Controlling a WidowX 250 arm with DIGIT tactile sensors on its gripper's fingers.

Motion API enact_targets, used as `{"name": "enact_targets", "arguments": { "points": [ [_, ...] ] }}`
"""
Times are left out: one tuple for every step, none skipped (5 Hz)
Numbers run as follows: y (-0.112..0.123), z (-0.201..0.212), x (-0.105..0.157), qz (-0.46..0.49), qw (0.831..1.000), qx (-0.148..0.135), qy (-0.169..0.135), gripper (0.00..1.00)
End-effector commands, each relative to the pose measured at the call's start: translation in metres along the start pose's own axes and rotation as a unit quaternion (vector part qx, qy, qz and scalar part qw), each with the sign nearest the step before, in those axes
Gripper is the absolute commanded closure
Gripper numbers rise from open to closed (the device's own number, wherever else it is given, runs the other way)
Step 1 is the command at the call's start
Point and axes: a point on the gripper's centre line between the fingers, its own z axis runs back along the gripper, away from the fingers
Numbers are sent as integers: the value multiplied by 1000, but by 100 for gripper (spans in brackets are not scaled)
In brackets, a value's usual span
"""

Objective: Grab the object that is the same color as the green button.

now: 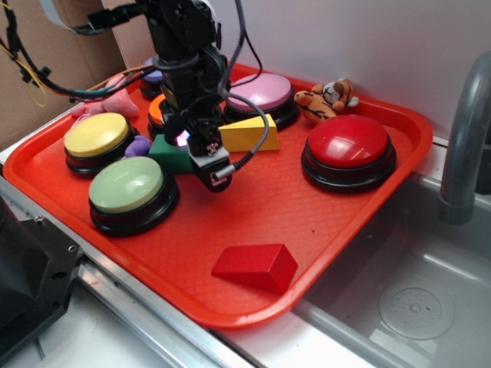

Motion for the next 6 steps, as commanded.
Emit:
{"name": "enact_targets", "arguments": {
  "points": [
    [-11,0,7,-2,1000,5,-16,8],
    [-10,-5,7,-2,1000,9,-15,100],
    [-9,-5,6,7,1000,12,-15,100],
    [-5,-2,6,18,1000,13,-15,100],
    [-5,9,8,22,1000,10,-19,100],
    [3,37,10,57,998,22,-11,100]
  ]
}}
